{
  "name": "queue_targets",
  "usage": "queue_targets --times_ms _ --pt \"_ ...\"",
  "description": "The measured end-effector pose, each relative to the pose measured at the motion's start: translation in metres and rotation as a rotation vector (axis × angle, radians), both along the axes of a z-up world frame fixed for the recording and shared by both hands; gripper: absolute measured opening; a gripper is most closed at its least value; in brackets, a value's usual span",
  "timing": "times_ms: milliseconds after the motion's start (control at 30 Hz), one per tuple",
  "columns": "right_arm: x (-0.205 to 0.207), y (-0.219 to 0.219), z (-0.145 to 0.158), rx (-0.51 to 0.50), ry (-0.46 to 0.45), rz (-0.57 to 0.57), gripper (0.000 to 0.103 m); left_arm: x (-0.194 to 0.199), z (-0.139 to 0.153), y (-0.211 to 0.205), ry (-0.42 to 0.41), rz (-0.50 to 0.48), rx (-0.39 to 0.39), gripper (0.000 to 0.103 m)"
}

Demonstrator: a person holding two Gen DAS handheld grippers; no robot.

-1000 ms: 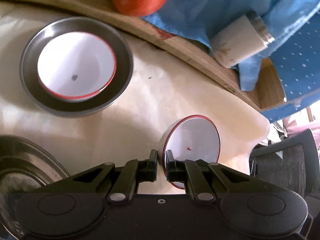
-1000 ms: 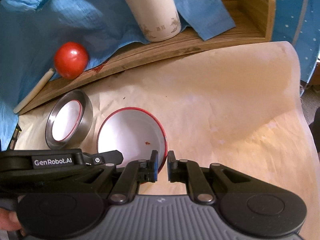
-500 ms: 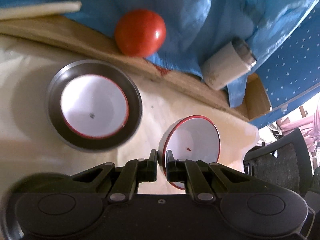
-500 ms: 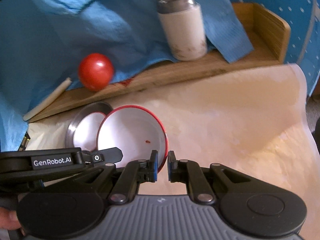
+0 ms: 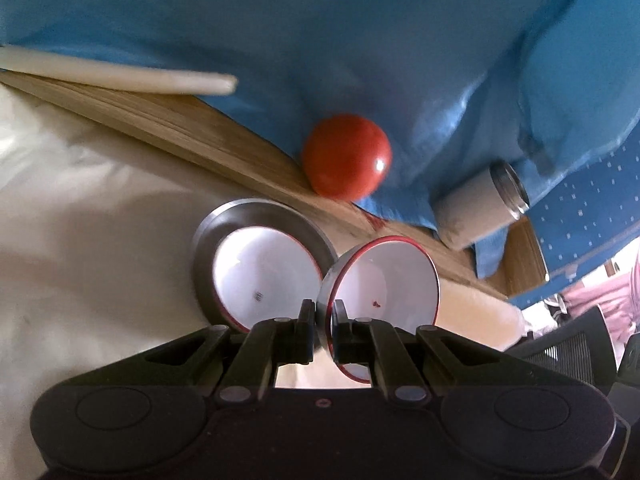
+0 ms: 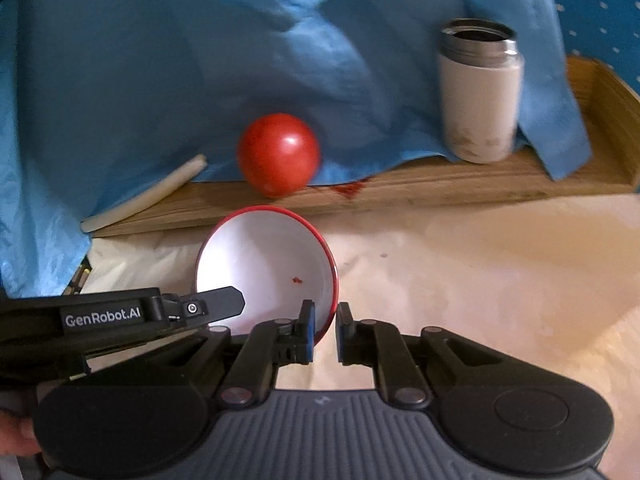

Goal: Organize plates and bowls
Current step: 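Carry the second bowl with both grippers over the bowl in the steel plate, then lower the second bowl into the first bowl with both grippers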

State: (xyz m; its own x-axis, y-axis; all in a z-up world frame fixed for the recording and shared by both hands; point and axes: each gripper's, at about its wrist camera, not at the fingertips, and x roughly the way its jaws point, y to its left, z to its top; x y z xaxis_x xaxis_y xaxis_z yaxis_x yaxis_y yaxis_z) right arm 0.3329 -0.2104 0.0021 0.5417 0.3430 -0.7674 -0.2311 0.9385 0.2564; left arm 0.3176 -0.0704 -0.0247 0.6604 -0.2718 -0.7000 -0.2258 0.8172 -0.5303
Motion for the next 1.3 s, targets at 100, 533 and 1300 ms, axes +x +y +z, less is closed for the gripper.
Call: queue_targets --times_ms 100,533,1300 --pt "0.004 0.011 0.001 -0.001 -0.002 0.025 0.012 -0.002 0.001 0.01 -0.001 0.025 0.001 0.007" --pt "0.018 0.039 -0.002 -0.005 0.01 0.098 0.012 -0.005 -0.003 0.034 0.013 0.096 0.011 0.007" --pt "0.031 0.043 -0.016 -0.003 0.075 0.106 0.012 0.005 -0.018 0.039 0.094 0.119 0.006 0.007"
